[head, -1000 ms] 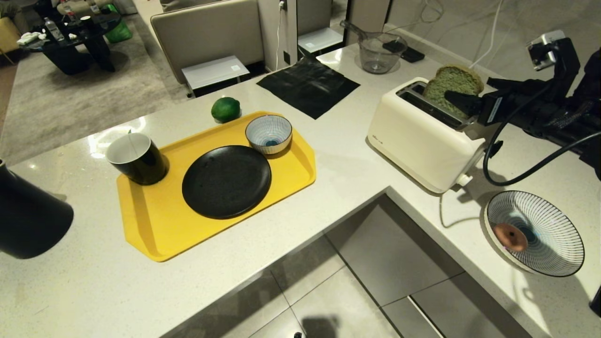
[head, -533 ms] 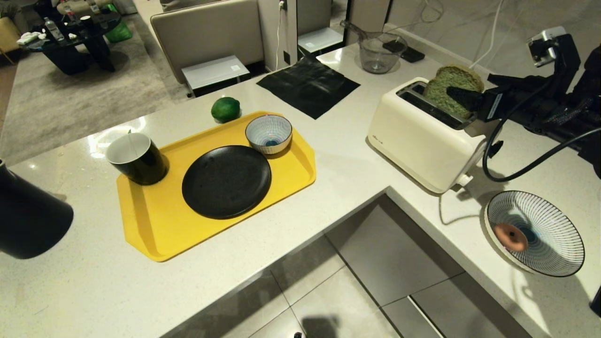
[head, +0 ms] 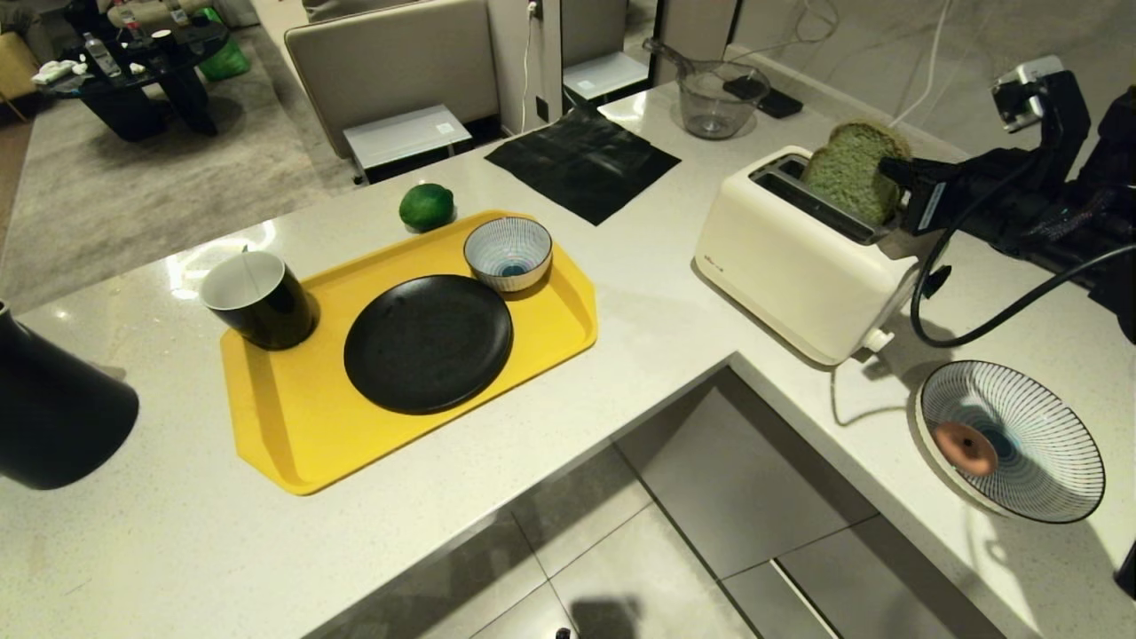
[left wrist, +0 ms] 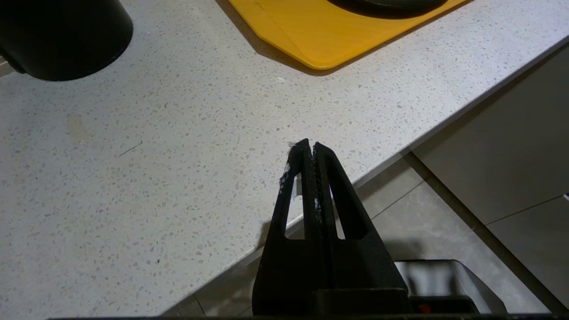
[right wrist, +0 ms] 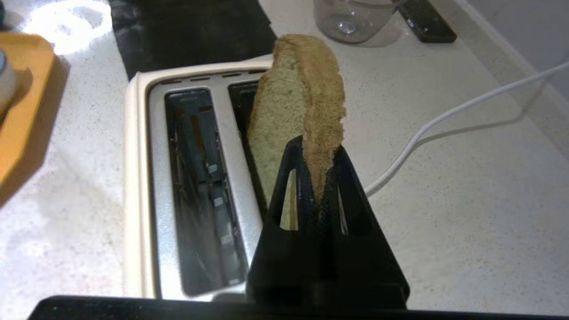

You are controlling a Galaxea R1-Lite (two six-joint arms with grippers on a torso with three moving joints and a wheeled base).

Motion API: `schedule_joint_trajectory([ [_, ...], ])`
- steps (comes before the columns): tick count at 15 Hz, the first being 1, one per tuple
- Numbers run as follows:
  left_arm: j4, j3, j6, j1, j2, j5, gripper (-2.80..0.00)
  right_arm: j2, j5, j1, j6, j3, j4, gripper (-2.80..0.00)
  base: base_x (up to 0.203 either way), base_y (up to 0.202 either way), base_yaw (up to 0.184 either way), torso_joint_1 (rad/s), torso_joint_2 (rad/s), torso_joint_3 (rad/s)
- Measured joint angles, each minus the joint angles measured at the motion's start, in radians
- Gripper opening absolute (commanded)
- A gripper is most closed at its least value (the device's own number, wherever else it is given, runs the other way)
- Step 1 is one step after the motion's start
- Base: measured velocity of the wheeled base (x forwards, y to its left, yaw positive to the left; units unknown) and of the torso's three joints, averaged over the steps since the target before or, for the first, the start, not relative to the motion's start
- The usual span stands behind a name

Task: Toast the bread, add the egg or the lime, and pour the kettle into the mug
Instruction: Put the baked bread on a plate

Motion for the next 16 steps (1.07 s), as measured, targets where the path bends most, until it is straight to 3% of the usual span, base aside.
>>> schedule_joint_trajectory([
  [4,0.0,0.0,0.0,0.0,0.0,0.0,-2.8,-0.005,0.002,0.001,-0.018,0.002,-0.002,-2.8,0.0,0.0,0.0,0.0,0.0,0.0],
  [9,0.0,0.0,0.0,0.0,0.0,0.0,-2.8,-0.054,0.0,0.001,-0.11,0.028,-0.006,-2.8,0.0,0.0,0.0,0.0,0.0,0.0],
  [16,0.0,0.0,0.0,0.0,0.0,0.0,-2.8,-0.198,-0.005,0.0,-0.046,0.074,-0.002,-2.8,0.0,0.0,0.0,0.0,0.0,0.0],
])
